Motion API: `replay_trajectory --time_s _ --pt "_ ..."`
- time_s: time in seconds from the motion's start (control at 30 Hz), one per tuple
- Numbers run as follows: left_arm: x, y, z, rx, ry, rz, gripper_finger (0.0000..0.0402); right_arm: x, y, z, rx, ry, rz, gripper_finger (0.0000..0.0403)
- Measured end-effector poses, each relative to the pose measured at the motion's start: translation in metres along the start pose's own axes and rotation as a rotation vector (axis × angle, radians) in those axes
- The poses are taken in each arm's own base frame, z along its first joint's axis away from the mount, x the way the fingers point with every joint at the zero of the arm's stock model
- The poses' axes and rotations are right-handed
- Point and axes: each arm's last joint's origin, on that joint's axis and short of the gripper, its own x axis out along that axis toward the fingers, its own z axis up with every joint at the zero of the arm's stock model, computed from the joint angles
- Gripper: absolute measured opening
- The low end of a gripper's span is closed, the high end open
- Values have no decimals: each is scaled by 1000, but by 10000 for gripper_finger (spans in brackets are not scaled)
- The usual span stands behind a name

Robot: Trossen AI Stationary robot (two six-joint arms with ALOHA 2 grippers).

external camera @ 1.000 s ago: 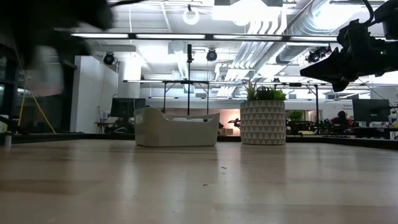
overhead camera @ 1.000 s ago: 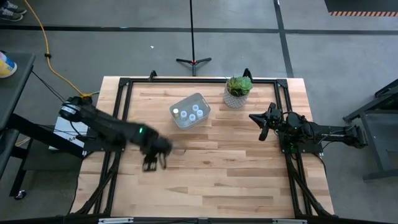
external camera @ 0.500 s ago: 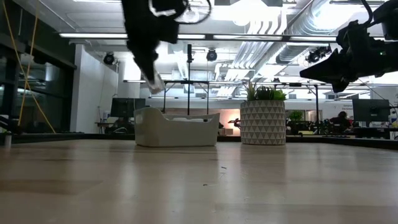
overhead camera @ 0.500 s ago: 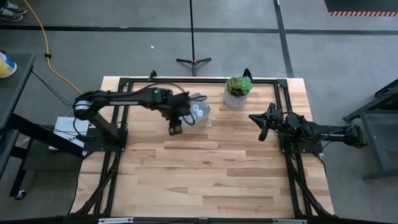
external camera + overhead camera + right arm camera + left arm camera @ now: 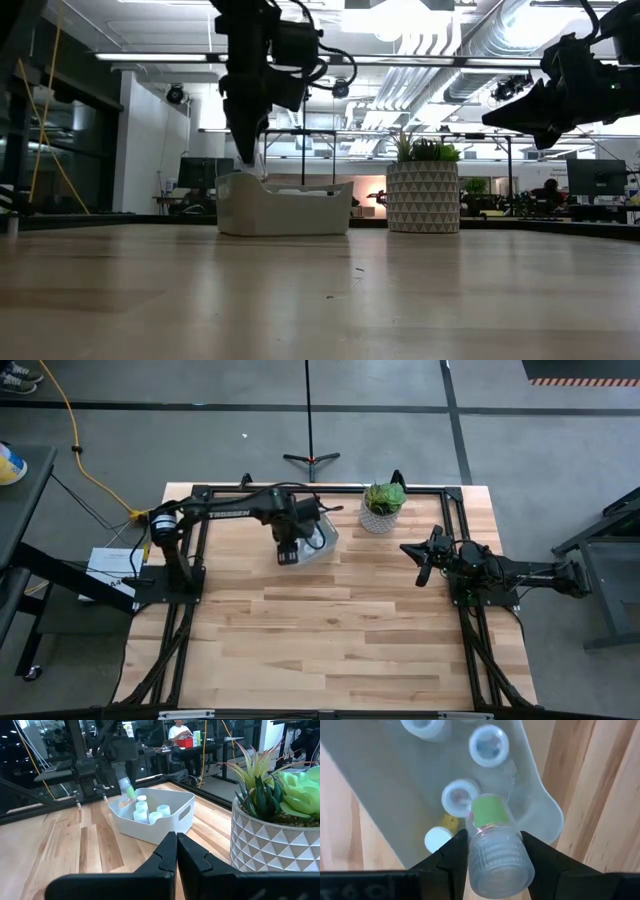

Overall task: Pick and place pill bottles into a basket
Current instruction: Put the transparent medicine bottle into the gray bin

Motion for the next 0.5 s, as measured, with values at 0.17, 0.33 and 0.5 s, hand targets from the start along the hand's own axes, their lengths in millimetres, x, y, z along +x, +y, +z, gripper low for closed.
replay_trajectory --time_s 0.17,0.33,0.5 --pt "0 -3 0 54 3 -6 190 0 0 0 -2 0 -1 1" --pt "1 -3 1 83 4 -3 191 0 0 0 -3 -1 -3 1" --pt "14 -8 5 100 44 -8 192 0 0 0 -3 -1 -4 2"
